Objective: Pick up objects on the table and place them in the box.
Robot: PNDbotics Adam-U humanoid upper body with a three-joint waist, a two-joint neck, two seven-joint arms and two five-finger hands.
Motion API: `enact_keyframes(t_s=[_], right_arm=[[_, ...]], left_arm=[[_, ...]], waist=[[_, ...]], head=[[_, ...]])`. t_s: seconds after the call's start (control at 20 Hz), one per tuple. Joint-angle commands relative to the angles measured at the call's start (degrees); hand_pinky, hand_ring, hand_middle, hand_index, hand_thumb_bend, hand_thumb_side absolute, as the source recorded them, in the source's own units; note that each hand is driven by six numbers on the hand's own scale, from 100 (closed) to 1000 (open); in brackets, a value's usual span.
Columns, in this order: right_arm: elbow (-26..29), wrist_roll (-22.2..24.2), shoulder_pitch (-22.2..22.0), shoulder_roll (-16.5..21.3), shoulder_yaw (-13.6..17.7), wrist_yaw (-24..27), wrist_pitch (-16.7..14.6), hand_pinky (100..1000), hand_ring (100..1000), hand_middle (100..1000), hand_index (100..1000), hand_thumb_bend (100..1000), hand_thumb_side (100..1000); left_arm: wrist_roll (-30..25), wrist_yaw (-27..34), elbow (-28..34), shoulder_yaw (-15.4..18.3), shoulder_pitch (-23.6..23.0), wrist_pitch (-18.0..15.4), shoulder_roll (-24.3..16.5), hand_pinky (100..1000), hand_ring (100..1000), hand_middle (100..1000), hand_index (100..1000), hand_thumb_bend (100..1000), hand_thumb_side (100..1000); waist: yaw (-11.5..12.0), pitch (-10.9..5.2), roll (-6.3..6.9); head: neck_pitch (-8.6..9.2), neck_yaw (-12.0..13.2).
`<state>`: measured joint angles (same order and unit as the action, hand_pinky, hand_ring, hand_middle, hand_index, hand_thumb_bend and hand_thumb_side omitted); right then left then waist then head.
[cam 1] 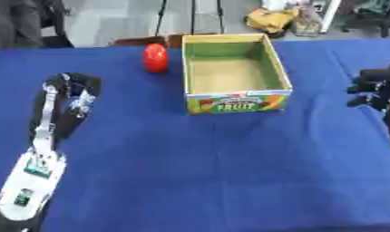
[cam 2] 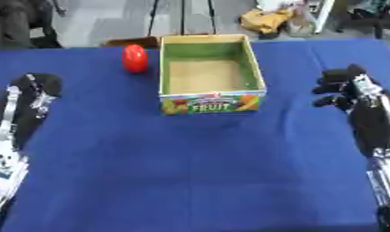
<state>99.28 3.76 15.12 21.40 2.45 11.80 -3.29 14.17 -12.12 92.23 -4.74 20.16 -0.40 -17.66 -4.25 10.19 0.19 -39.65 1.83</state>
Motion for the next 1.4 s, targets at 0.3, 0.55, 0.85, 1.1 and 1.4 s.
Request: enact_keyframes(t_s=[0.3, 0.55, 0.85, 1.1, 1.4], right_arm=[[1.1, 0.1, 0.5, 1.0, 0.5, 0.1, -0.1, 544, 645, 621, 723, 100, 866], [1.1, 0.1, 0.4, 1.1, 0.5, 0.1, -0.1, 544, 645, 621, 723, 100, 866], [1.1, 0.3, 0.3, 1.2, 0.3, 0.1, -0.1, 544, 645, 621, 723, 100, 868], [1.1, 0.7, 0.3, 1.3, -0.1, 0.0, 0.0, 544, 645, 621, 723, 100, 871], [1.2, 1.3, 0.6, 1.7, -0.6, -0.1, 0.1, 544, 645, 620, 723, 100, 880]], left_arm=[[-0.3, -0.3, 1.0, 0.5, 0.8, 0.3, -1.2, 674, 525, 545, 640, 743, 801], [-1.0, -1.3, 0.7, 0.7, 2.1, 1.4, -2.7, 676, 530, 553, 648, 752, 795], [-2.9, -5.6, -1.1, 1.5, 8.7, 5.1, -8.0, 682, 563, 582, 692, 785, 757], [-7.2, -10.3, -5.4, 0.5, 16.3, 7.9, -13.6, 693, 599, 614, 731, 801, 736], [-13.2, -16.3, -14.9, -2.2, 26.1, 9.8, -18.3, 702, 629, 641, 767, 798, 742]], waist=[[-0.1, -0.82, -0.11], [0.0, -0.92, -0.07], [-0.5, -1.02, 0.17], [-2.1, -0.69, 0.55], [-4.5, 0.61, 1.64]], head=[[0.96, -0.2], [0.98, -0.1], [0.91, -0.1], [1.01, 0.4], [2.04, 1.4]])
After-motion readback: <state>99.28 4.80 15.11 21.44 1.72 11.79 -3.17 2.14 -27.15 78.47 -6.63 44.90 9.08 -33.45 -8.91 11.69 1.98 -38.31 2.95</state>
